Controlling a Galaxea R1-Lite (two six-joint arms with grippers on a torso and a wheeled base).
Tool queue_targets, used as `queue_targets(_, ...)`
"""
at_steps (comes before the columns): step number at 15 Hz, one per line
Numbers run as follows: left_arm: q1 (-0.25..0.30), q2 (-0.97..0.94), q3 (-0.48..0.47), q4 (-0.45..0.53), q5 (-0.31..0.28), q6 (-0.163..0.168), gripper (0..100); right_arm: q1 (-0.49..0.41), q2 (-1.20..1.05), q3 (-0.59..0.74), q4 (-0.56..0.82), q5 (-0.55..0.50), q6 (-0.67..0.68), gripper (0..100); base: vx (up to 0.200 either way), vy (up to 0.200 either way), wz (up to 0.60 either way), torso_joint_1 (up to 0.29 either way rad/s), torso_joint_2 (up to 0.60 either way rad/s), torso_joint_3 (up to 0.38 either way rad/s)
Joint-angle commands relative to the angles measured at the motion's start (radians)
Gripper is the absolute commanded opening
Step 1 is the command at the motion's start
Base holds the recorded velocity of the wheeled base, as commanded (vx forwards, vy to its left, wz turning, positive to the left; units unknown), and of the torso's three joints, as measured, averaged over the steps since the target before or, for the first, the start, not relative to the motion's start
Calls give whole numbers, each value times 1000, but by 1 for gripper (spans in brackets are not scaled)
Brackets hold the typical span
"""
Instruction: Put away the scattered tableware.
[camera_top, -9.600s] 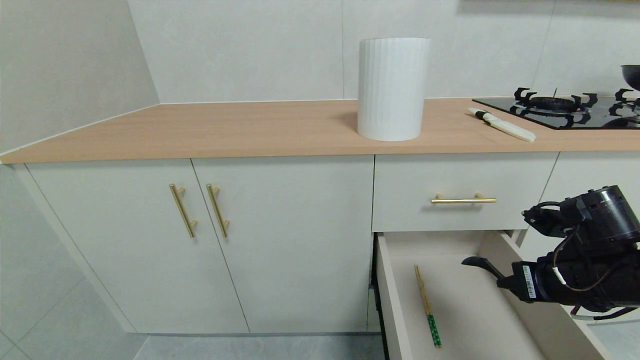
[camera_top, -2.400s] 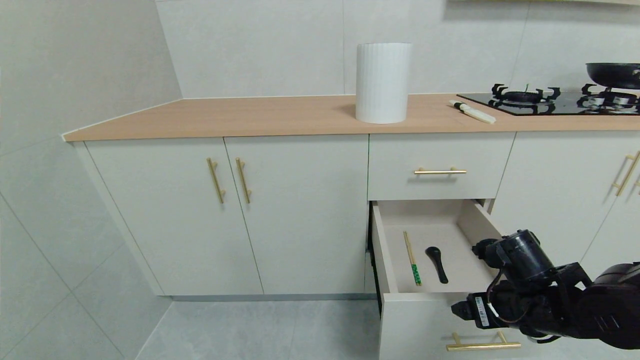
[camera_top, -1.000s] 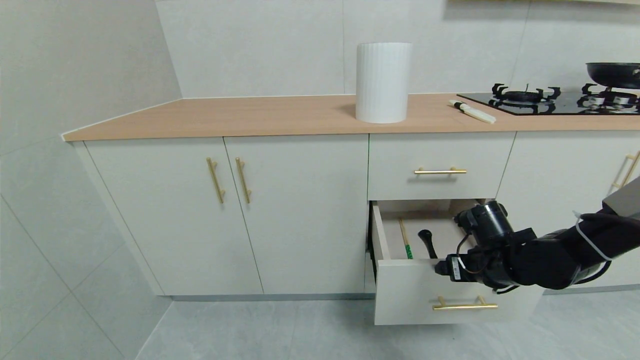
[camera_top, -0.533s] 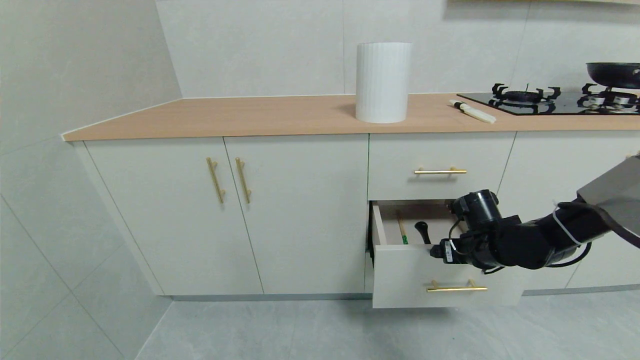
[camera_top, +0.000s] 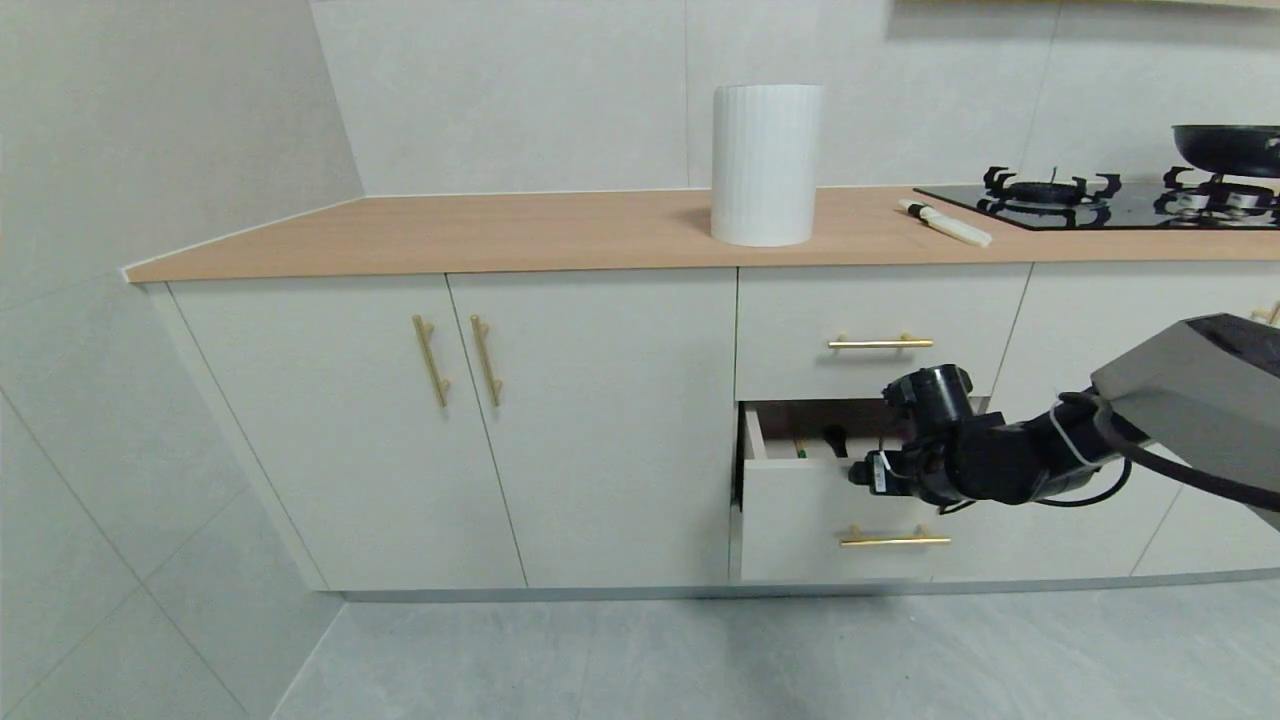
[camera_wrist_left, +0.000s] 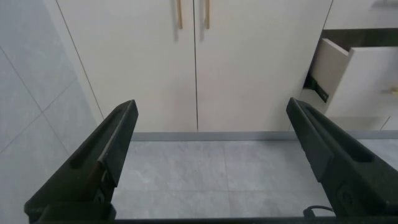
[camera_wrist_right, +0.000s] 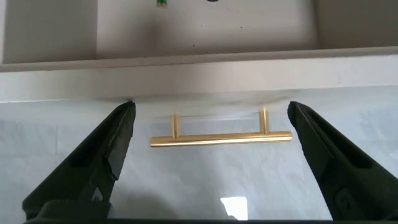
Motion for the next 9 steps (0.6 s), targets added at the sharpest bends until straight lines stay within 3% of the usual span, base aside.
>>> queue_targets(1, 0, 0, 0, 0, 0, 0, 100, -17, 88, -88, -4, 0, 2, 100, 0, 0, 0, 0, 0, 0)
queue_targets(4, 0, 0, 0, 0, 0, 0, 100, -33, 151, -161, -22, 2, 0, 100, 0, 0, 0, 0, 0, 0)
queue_targets(9, 0, 0, 0, 0, 0, 0, 100, -68, 237, -193, -211, 0, 0, 100, 0, 0, 0, 0, 0, 0)
